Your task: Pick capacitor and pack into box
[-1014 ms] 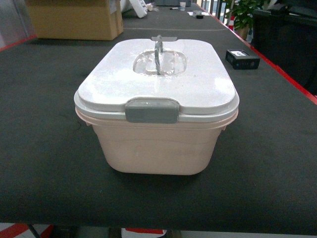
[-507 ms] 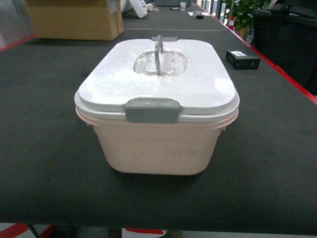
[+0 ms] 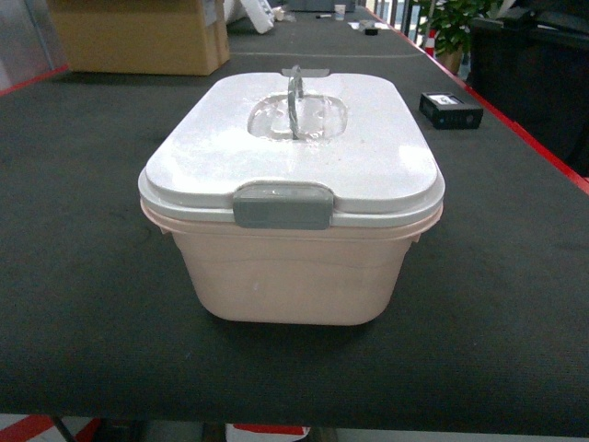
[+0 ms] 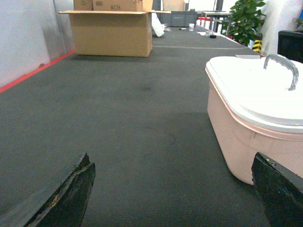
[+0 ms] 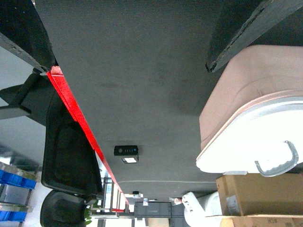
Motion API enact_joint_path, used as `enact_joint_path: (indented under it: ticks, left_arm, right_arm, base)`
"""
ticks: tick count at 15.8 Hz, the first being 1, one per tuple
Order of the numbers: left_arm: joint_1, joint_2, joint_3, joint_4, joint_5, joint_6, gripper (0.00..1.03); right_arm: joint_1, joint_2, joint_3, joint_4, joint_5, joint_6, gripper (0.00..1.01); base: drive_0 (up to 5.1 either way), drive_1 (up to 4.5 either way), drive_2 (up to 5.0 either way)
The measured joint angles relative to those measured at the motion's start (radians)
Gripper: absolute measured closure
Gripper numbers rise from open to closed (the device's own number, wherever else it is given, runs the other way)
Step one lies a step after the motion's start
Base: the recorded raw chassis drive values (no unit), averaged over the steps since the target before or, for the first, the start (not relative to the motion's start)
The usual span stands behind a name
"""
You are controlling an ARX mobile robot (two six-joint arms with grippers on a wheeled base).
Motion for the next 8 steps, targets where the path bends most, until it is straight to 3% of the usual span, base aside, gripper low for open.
enact_joint_path:
  ticks: [8]
  left_arm:
    - [0.0, 0.0, 0.0, 0.0, 0.0, 0.0, 0.05]
  right_arm:
    - [0.0, 0.0, 0.0, 0.0, 0.0, 0.0, 0.03]
  base:
    - [0.0, 0.0, 0.0]
